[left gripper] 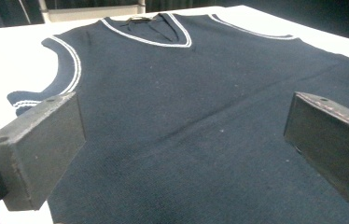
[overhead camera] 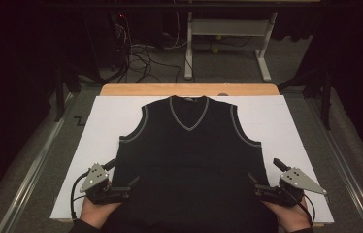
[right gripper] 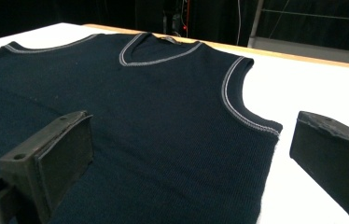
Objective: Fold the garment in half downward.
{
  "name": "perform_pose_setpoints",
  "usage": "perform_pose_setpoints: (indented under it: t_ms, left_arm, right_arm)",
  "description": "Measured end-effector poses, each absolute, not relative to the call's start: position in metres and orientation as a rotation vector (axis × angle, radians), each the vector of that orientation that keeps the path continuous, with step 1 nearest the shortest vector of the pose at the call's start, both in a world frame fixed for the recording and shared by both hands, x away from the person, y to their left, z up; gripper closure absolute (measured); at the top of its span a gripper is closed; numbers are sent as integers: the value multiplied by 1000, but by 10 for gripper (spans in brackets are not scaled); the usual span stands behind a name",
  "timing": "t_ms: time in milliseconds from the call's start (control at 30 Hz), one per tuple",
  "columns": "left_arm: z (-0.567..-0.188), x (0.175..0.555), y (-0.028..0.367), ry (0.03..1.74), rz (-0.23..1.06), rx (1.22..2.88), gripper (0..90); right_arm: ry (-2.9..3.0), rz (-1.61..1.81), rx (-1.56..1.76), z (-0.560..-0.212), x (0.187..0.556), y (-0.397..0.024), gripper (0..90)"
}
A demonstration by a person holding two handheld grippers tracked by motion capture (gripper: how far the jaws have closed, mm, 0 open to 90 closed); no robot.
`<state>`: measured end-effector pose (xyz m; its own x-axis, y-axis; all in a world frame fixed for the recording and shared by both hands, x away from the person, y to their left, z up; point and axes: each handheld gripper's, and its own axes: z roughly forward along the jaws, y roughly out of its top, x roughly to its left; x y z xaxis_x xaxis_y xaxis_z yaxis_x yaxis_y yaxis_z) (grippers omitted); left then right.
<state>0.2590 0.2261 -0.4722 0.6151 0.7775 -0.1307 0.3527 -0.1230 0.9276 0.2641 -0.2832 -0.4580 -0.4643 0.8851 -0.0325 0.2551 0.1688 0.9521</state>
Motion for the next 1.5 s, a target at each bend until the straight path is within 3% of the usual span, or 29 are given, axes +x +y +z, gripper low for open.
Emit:
perform_pose_setpoints:
  t_ms: [1033,1500]
  left_arm:
    - [-471,265,229,978,465,1727,0]
    - [-469,292,239,1078,426,1733,0]
  right_arm:
    - [1858,1292,1097,-459,271,-282,0]
    - [1862,1208,1140,-451,307,-269,0]
